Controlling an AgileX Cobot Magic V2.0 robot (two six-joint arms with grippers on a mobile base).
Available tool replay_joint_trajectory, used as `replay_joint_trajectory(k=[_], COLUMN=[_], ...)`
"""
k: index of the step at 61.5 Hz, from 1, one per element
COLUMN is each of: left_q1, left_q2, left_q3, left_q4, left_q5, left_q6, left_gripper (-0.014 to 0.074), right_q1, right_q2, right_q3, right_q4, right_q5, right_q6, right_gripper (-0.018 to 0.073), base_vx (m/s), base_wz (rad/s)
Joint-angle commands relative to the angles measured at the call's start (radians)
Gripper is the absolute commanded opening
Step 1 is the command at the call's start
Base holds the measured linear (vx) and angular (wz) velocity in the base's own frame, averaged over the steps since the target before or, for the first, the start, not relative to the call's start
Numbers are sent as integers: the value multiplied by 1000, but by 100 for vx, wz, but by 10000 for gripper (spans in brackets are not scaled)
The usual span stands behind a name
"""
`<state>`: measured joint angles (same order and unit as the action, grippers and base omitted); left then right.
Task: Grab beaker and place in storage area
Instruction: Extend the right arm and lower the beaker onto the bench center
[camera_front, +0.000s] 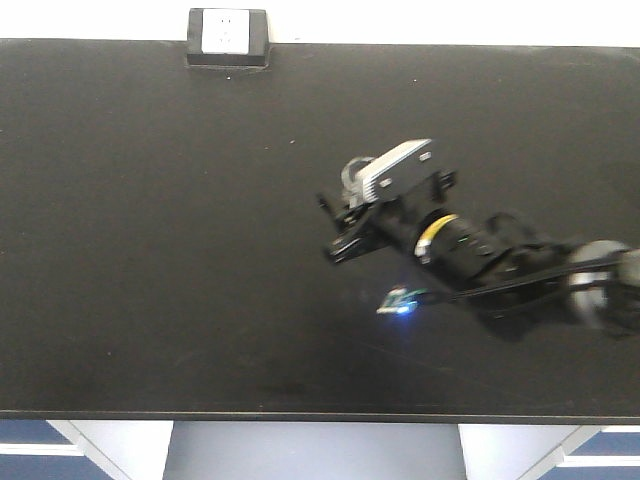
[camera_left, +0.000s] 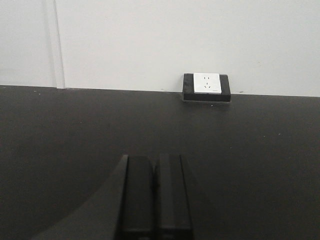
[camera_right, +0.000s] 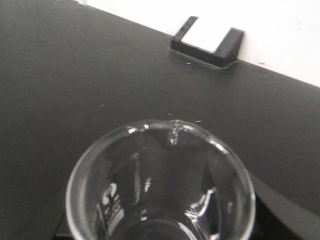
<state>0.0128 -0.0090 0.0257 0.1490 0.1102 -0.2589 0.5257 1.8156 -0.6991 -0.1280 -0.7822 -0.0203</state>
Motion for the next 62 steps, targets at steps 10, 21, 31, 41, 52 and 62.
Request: replay_joint_trajectory(k=[10, 21, 31, 41, 52, 62], left_q1=[-6, -6, -6, -6, -6, -6], left_q2=[-19, -19, -19, -19, -19, -19], left_q3=[22, 22, 22, 22, 22, 22], left_q4=[-6, -6, -6, -6, -6, -6], left_q5=[-84, -84, -84, -84, -84, -84], left_q6=[-6, -6, -6, -6, -6, -6], left_gripper=[-8, -8, -8, -8, -8, -8], right_q1=[36, 36, 36, 36, 36, 36], right_q2=[134, 215, 257, 286, 314, 334], right_q3=[-81, -87, -87, -87, -87, -87], right_q4=[52, 61, 61, 61, 61, 61], right_q5=[-176, -243, -307, -335, -338, -355], right_q6=[-26, -24, -25, -25, -25, -25], right_gripper=[-3, -3, -3, -3, -3, -3], base_vx=[0, 0, 0, 0, 0, 0], base_wz=[0, 0, 0, 0, 0, 0])
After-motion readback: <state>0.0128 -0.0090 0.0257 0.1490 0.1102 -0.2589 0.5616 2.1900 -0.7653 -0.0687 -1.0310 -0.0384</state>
